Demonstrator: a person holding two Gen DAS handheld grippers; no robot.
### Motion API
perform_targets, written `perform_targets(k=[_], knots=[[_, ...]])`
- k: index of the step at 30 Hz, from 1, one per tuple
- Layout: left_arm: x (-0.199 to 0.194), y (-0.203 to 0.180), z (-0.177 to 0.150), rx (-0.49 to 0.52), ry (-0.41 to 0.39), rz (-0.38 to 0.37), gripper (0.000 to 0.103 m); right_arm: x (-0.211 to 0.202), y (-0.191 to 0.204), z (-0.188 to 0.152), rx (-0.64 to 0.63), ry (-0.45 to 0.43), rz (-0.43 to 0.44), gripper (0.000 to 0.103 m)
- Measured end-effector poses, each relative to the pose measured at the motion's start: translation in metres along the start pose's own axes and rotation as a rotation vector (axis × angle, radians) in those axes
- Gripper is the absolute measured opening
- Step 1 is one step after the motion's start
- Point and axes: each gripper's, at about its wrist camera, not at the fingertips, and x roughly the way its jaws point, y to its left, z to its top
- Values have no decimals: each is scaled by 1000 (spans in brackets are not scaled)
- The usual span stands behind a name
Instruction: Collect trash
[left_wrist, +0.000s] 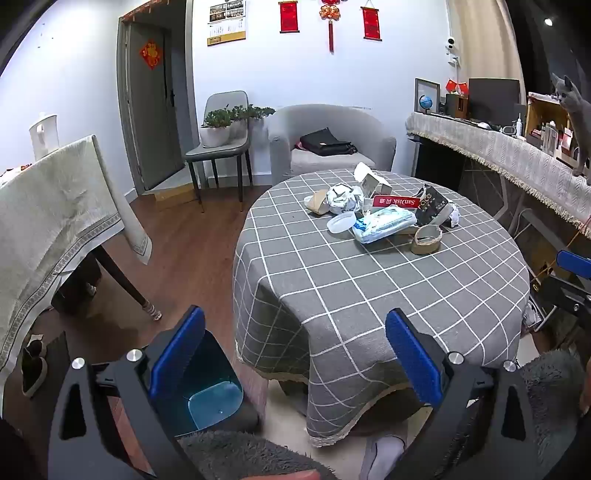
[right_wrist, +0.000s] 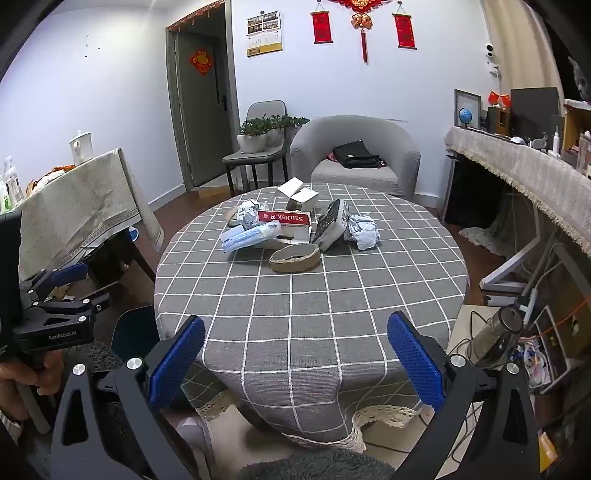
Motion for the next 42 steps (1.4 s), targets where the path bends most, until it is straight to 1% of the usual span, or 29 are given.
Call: perform_targets(k=[4, 42], knots=[[0, 0, 0, -7, -9, -1, 100, 1, 0, 0, 6, 8, 6, 100], [1, 1, 0, -12, -1, -7, 100, 2, 0, -1, 11, 2, 8, 100]])
